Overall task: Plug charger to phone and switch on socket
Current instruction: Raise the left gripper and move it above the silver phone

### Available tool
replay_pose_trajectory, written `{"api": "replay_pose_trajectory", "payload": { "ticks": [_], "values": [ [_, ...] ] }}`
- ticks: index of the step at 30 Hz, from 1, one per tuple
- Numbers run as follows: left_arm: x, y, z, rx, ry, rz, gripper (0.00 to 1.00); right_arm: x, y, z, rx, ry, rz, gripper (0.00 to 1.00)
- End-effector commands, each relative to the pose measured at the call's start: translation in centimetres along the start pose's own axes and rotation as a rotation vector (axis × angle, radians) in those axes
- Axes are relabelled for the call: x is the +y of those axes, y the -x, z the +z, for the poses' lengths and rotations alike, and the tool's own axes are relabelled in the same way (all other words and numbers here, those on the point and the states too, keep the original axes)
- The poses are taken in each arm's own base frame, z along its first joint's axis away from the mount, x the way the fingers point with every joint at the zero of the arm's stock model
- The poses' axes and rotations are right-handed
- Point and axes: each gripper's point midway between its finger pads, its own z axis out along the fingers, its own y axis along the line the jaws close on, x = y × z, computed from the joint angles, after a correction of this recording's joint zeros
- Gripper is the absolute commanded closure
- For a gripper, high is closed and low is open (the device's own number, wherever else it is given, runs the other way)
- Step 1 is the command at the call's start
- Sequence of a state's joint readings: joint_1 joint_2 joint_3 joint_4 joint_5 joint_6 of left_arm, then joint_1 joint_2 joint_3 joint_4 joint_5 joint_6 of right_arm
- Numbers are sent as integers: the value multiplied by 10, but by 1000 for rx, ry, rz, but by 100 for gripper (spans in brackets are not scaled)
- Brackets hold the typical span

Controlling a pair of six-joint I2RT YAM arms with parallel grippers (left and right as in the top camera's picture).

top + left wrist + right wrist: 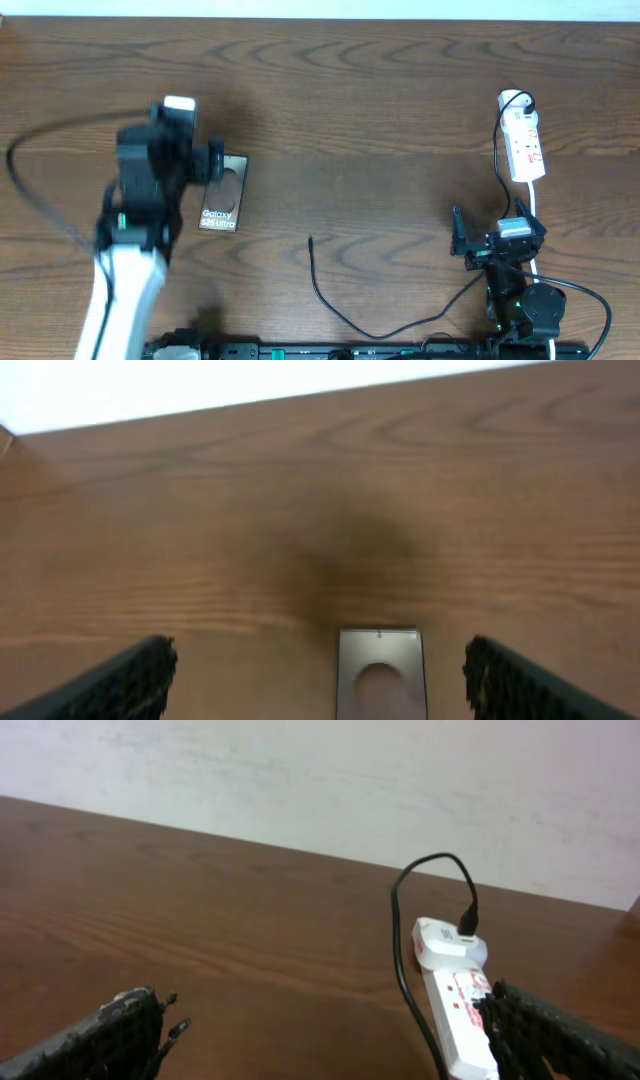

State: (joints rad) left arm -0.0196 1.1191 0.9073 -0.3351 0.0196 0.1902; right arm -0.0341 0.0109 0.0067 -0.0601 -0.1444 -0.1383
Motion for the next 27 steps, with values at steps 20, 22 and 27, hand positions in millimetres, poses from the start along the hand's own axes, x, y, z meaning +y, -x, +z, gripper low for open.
{"api": "replay_pose_trajectory", "payload": {
  "ticks": [20,22,27],
  "values": [
    [-17,-49,138,638,-118,-12,8,0,0,0,0,1,10,1],
    [-18,-57,136,659,-120,-12,8,0,0,0,-1,1,10,1],
    [-21,-83,133,722,-127,-11,8,0,0,0,0,1,10,1]
  ]
}}
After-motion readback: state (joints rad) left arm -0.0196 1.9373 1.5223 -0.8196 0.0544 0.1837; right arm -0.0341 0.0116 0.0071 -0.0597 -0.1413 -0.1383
